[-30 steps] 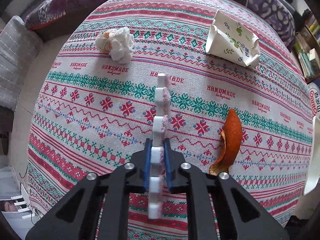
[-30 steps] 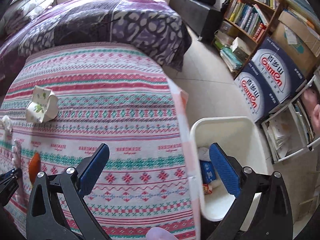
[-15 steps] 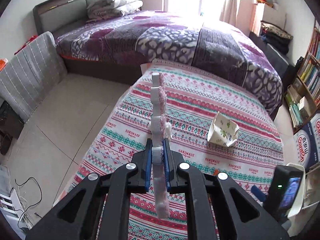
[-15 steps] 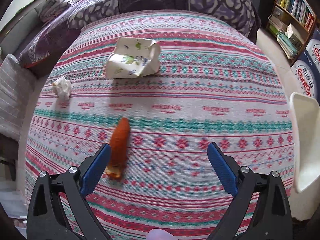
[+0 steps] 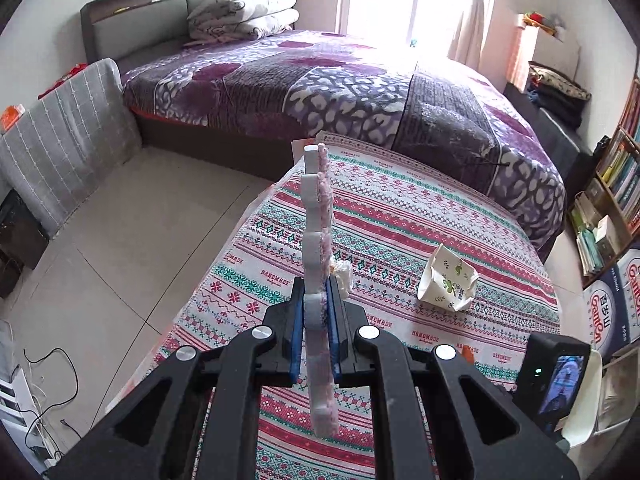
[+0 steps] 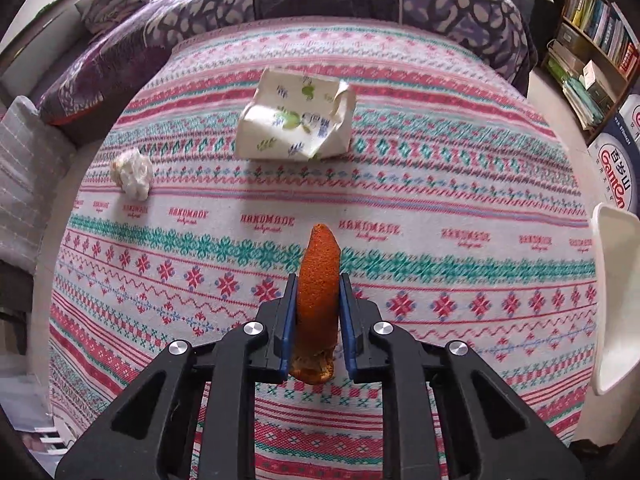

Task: Collect trash
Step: 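Carry the orange piece into the bin and open the right gripper while the left holds the foam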

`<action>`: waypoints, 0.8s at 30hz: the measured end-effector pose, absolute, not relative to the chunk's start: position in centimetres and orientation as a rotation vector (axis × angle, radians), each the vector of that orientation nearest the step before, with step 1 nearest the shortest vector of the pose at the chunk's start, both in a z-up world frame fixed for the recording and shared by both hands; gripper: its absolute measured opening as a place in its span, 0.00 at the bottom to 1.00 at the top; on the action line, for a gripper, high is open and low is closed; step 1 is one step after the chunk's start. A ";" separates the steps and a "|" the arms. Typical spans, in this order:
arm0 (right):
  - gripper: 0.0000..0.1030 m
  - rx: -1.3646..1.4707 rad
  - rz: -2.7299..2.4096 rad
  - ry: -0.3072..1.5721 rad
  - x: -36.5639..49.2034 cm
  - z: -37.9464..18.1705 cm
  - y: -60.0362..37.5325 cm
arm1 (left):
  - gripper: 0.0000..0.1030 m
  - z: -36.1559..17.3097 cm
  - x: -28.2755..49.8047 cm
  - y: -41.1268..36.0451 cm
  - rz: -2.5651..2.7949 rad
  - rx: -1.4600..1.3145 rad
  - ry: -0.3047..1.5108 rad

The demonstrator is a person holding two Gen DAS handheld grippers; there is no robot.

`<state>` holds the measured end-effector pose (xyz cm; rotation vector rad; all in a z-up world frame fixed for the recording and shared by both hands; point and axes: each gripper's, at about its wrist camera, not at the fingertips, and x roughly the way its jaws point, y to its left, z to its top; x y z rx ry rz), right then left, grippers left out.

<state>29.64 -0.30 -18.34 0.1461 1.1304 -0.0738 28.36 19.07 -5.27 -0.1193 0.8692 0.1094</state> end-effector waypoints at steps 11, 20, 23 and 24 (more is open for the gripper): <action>0.18 0.136 -0.112 0.926 28.1 -10.4 -8.2 | 0.10 -5.8 28.9 15.1 0.071 -0.071 0.872; 0.18 0.182 -0.229 0.853 26.2 -9.7 -16.2 | 0.10 -7.2 29.4 10.3 0.030 0.002 0.893; 0.18 0.271 -0.256 0.875 26.1 -9.7 -18.8 | 0.10 -7.7 29.5 8.7 0.009 0.009 0.908; 0.18 0.288 -0.267 0.874 26.0 -9.6 -19.6 | 0.10 -7.8 29.6 8.1 0.001 0.009 0.912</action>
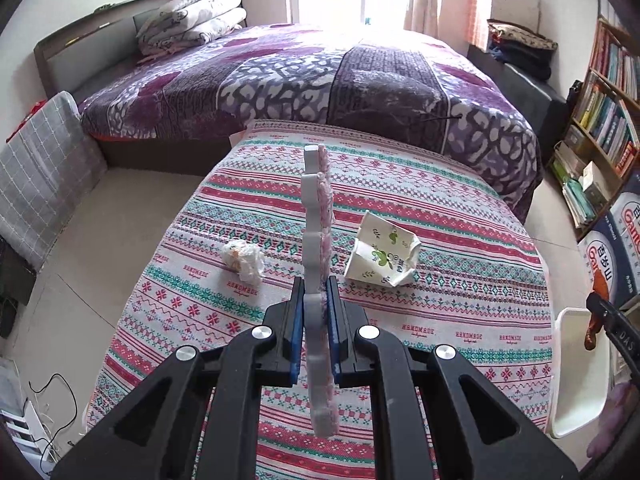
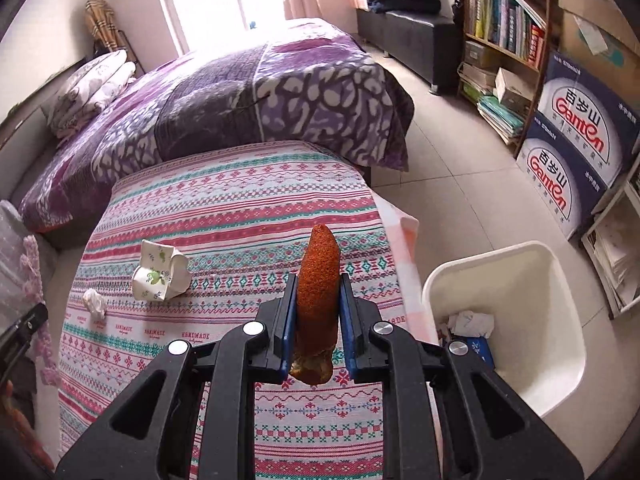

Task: Collect trash
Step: 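Carry the orange piece into the bin and open the right gripper while the left holds the foam, then carry the white foam strip over the bin and open the left gripper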

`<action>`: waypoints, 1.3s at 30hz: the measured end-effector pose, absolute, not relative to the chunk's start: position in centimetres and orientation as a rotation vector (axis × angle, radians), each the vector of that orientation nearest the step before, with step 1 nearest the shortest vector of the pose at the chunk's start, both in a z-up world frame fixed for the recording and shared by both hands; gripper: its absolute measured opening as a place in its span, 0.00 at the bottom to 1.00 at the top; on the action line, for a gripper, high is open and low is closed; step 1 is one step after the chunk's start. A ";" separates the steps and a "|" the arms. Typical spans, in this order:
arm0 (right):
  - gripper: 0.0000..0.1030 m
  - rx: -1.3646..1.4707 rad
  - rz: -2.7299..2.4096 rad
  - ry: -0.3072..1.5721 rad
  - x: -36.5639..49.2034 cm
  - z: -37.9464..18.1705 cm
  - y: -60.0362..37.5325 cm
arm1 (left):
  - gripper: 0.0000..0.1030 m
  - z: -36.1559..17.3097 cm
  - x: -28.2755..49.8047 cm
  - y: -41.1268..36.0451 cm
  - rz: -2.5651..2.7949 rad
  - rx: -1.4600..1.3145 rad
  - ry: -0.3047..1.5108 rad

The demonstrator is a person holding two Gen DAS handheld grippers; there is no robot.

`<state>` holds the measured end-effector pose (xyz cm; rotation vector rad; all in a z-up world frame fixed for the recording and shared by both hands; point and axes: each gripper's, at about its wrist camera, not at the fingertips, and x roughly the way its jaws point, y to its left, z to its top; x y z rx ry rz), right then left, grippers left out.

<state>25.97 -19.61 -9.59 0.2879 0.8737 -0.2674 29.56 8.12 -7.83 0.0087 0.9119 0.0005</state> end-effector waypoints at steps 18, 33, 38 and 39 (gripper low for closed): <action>0.33 0.456 -0.518 0.914 22.1 -9.5 -31.2 | 0.10 -8.1 28.7 -4.5 -0.180 0.097 0.905; 0.80 0.566 -0.733 0.804 16.9 -8.0 -38.8 | 0.10 -10.7 26.4 -13.9 -0.345 0.160 0.969; 0.81 0.589 -0.755 0.803 15.9 -8.1 -40.0 | 0.10 -11.3 25.1 -17.3 -0.420 0.192 0.967; 0.81 0.593 -0.760 0.800 15.7 -8.0 -40.2 | 0.10 -11.3 24.8 -18.0 -0.438 0.196 0.964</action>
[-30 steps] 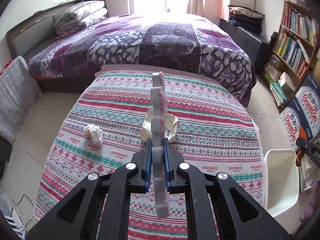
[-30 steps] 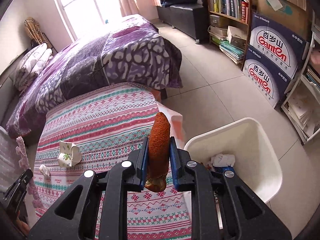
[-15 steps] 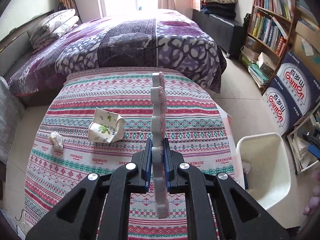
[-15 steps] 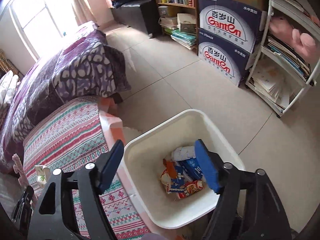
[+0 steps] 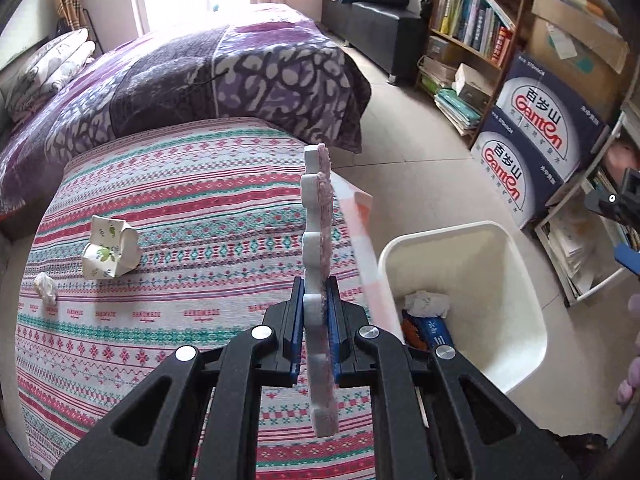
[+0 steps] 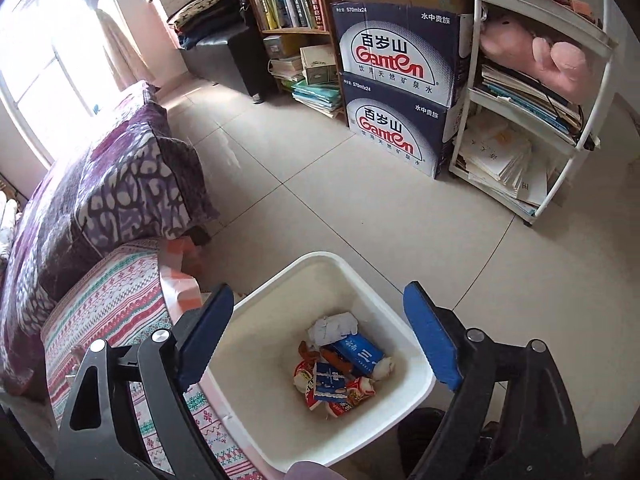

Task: Collect trash
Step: 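Carry the white foam strip over the bin and open the left gripper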

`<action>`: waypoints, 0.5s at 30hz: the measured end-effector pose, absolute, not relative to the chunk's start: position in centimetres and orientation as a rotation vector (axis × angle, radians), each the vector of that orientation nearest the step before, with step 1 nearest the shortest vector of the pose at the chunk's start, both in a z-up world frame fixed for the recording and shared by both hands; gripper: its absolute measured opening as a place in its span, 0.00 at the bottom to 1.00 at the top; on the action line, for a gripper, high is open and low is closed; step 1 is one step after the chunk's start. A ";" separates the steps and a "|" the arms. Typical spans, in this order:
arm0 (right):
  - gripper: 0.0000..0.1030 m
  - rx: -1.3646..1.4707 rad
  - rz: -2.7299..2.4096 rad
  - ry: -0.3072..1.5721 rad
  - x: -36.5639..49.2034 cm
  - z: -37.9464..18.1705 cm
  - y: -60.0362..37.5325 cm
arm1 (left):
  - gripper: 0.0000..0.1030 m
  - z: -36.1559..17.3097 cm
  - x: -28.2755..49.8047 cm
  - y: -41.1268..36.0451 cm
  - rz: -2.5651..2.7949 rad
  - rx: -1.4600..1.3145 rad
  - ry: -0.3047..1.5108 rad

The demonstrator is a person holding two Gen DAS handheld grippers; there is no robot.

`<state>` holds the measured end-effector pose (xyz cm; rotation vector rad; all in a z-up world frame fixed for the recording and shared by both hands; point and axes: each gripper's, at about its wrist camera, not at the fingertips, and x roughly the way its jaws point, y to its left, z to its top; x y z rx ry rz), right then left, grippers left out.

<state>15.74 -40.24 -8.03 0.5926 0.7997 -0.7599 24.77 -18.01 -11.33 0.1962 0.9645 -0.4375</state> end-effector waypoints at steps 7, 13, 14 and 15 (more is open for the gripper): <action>0.83 0.601 -0.800 0.784 14.5 -7.9 -41.8 | 0.11 -12.1 22.8 -21.9 -0.556 0.211 0.955; 0.86 0.626 -0.837 0.772 13.6 -7.9 -43.2 | 0.11 -13.0 21.9 -24.1 -0.669 0.173 0.999; 0.86 0.634 -0.842 0.770 13.4 -7.9 -43.4 | 0.11 -13.1 21.7 -24.5 -0.686 0.171 1.004; 0.86 0.641 -0.844 0.770 13.3 -7.9 -43.6 | 0.11 -13.2 21.6 -24.8 -0.706 0.167 1.012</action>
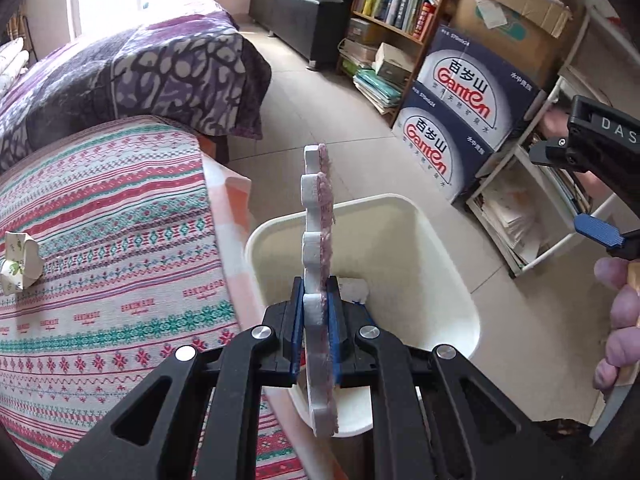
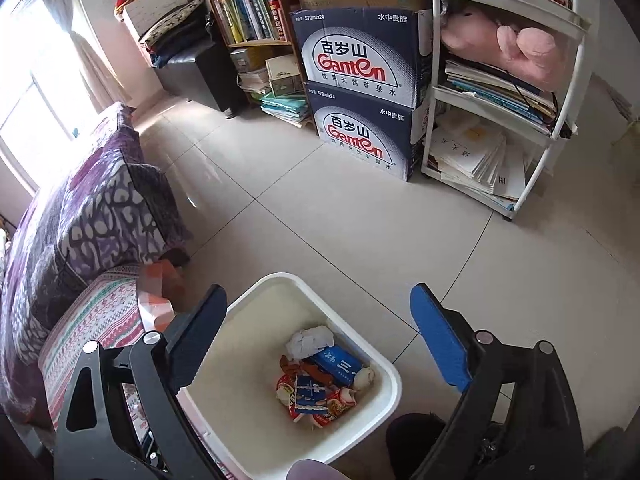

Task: Collect trash
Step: 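Carry the white foam strip over the bin and open the left gripper, then grasp the white tissue bundle with the left gripper while the right grasps the printed paper cup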

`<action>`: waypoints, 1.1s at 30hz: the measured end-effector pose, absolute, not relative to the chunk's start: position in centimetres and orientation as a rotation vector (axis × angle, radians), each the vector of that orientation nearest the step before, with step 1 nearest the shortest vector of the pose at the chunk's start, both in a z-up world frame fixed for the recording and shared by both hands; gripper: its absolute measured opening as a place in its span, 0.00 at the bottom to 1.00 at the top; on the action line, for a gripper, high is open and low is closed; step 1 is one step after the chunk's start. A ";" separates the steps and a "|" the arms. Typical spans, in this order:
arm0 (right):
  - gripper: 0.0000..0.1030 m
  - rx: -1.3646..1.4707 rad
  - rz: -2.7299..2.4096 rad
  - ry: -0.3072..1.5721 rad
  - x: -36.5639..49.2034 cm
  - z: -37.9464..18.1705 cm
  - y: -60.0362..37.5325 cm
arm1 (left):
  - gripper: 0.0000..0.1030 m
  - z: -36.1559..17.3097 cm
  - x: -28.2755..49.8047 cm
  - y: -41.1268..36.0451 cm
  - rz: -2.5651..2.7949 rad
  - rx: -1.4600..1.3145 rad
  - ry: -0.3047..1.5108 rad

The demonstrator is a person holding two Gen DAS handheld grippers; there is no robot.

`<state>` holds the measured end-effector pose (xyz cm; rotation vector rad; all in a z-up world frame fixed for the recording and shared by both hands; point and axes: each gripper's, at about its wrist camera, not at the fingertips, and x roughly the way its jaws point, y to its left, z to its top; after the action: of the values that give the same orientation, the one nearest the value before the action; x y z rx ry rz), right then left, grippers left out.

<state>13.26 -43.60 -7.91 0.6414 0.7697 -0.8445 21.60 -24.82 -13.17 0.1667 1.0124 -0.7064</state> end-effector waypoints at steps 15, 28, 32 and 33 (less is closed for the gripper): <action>0.93 0.661 -0.867 0.752 13.1 -7.7 -43.9 | 0.74 -13.8 20.9 -24.9 -0.691 0.238 1.012; 0.93 0.572 -0.780 0.890 17.9 -9.7 -38.9 | 0.83 -14.3 31.8 -8.9 -0.125 0.176 1.039; 0.93 0.528 -0.745 0.928 19.6 -10.4 -36.7 | 0.85 -14.2 35.6 -0.6 0.125 0.093 1.019; 0.93 0.513 -0.738 0.937 20.1 -10.6 -36.2 | 0.85 -14.3 36.5 1.5 0.183 0.074 1.015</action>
<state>20.05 -36.20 -10.59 0.5135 0.9369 -0.7379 36.50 1.47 -14.29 0.0743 1.0150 0.1835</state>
